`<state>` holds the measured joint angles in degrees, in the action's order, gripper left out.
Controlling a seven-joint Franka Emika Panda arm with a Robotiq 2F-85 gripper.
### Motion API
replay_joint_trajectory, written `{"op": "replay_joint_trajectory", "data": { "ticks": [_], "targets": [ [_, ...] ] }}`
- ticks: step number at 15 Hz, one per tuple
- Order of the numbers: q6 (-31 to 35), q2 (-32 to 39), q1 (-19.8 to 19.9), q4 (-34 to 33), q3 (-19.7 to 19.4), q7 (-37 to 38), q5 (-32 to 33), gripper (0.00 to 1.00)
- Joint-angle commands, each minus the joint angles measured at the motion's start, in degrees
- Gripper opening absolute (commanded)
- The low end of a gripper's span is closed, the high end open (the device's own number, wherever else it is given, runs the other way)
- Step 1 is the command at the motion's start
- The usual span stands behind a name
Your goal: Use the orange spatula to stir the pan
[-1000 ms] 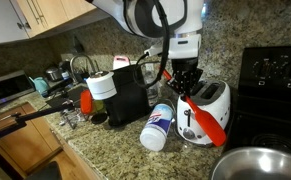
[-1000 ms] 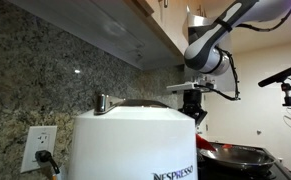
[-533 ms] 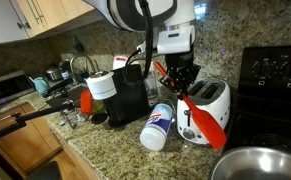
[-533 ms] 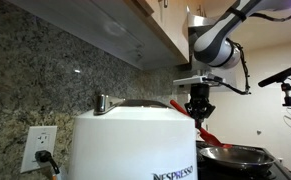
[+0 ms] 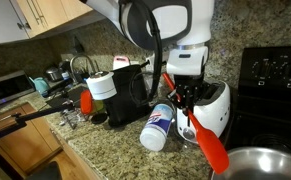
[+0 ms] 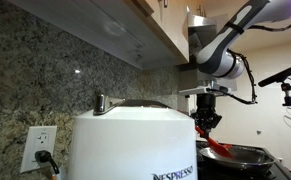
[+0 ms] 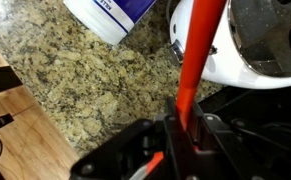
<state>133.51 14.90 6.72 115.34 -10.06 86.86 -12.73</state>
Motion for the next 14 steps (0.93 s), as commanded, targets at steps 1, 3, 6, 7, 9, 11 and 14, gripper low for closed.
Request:
{"op": "replay_joint_trajectory", "data": {
  "ticks": [1,3,6,7,9,11,14],
  "targets": [
    [0.8,2.4,2.0,-1.8,0.0,-2.1,-3.8,0.04],
    [0.5,3.8,3.1,-2.7,0.1,-3.0,-5.7,0.04],
    [0.1,3.8,2.9,-1.7,-0.4,-3.1,-6.2,0.15],
    [0.1,4.4,3.2,-2.1,-0.4,-3.9,-7.1,0.15],
    [0.1,5.1,3.5,-2.6,-0.4,-4.3,-7.5,0.15],
    [0.1,5.2,3.6,-2.8,-0.5,-4.4,-7.5,0.15],
    [0.0,5.7,3.3,-3.5,-0.8,-3.3,-6.7,0.04]
  ]
}}
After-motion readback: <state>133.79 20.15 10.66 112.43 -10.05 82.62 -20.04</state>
